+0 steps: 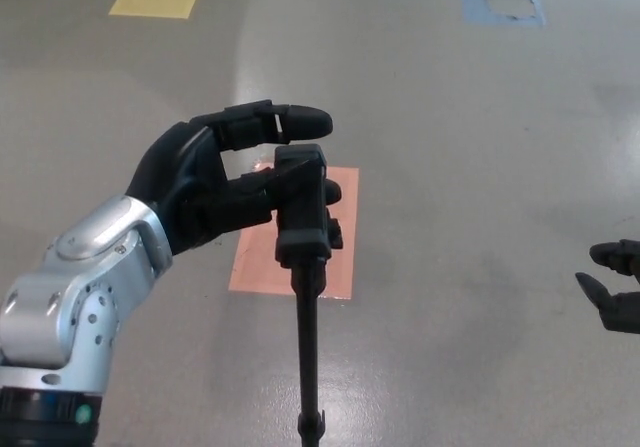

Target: The robot uses its left hand to grab the top of a phone stand kept on the floor and rotates it anti-clockwise

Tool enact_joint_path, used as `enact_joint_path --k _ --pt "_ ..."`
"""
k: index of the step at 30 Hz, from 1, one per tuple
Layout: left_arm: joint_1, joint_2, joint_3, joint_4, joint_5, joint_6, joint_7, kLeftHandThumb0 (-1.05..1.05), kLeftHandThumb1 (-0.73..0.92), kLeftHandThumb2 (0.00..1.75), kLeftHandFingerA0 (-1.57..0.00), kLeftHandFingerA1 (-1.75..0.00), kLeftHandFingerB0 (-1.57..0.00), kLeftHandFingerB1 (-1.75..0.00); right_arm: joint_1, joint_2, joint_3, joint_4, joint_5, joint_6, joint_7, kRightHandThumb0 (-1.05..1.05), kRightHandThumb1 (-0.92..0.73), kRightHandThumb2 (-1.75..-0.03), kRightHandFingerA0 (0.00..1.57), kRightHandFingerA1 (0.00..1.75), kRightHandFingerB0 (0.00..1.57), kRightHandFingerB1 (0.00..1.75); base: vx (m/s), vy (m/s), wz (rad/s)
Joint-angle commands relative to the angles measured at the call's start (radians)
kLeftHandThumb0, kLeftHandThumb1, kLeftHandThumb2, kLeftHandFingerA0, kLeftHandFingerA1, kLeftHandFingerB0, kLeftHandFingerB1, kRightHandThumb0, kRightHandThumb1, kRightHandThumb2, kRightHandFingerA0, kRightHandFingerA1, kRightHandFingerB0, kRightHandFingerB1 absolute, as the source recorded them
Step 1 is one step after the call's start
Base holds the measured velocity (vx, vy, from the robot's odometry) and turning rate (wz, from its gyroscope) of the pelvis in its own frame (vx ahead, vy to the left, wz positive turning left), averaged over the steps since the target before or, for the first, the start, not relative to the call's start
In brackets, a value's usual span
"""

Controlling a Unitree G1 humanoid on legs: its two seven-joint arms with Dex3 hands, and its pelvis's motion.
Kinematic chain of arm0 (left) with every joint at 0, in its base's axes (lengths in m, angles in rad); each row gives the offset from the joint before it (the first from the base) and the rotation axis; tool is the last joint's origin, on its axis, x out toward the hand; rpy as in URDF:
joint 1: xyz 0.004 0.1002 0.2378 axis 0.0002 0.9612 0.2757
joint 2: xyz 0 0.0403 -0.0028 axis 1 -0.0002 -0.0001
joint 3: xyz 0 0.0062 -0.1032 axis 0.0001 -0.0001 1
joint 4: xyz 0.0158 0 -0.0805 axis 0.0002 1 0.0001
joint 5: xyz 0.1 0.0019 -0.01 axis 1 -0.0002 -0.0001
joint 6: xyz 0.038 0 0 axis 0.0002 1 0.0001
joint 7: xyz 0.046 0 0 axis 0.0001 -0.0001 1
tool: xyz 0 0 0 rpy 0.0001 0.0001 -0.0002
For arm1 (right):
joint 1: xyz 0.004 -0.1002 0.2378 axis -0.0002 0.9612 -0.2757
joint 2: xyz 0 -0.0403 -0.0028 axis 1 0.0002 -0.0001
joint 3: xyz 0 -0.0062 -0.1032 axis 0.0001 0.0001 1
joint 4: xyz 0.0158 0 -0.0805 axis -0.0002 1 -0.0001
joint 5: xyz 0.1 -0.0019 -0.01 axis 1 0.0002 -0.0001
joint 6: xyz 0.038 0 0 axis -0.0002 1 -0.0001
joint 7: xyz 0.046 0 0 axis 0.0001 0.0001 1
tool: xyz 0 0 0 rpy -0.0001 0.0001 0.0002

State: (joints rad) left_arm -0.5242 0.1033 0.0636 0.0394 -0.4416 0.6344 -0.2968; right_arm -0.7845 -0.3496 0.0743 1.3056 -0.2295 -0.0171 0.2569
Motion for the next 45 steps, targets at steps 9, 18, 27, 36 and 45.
enact_joint_path --k 9,18,27,36,45 --pt "0.063 0.04 -0.025 0.037 -0.005 0.155 0.01 -0.29 0.47 0.97 -0.01 -0.49 -0.01 -0.46 -0.023 -0.021 0.002 0.017 -0.008 0.024 0.008 -0.72 -0.7 -0.96 0.11 0.42 0.04 0.26 0.0 0.0 0.0" --pt "0.089 0.137 -0.109 0.021 0.013 -0.073 -0.218 -0.75 0.68 0.61 0.0 0.0 0.0 -0.01 -0.021 -0.023 0.004 0.021 -0.009 0.019 0.009 -0.72 -0.7 -0.96 0.11 0.42 0.04 0.26 0.0 0.0 0.0" --pt "0.085 0.173 -0.119 0.031 0.008 -0.145 -0.312 -0.92 0.59 0.89 0.0 0.0 0.0 0.0 -0.021 -0.022 0.003 0.021 -0.008 0.023 0.011 -0.72 -0.71 -0.96 0.11 0.42 0.04 0.26 0.0 0.0 0.0" --pt "0.075 0.18 -0.103 0.044 0.006 -0.156 -0.332 -0.94 0.58 0.92 0.0 -0.02 0.0 0.0 -0.027 -0.022 0.006 0.02 -0.01 0.022 0.013 -0.72 -0.71 -0.97 0.12 0.43 0.03 0.26 0.0 0.0 0.0" --pt "0.077 0.173 -0.057 0.069 0.008 -0.181 -0.313 -1.05 0.81 1.08 0.0 -0.04 0.0 0.0 -0.025 -0.02 0.0 0.023 -0.005 0.027 0.014 -0.72 -0.7 -0.96 0.11 0.42 0.04 0.25 0.0 0.0 0.0"
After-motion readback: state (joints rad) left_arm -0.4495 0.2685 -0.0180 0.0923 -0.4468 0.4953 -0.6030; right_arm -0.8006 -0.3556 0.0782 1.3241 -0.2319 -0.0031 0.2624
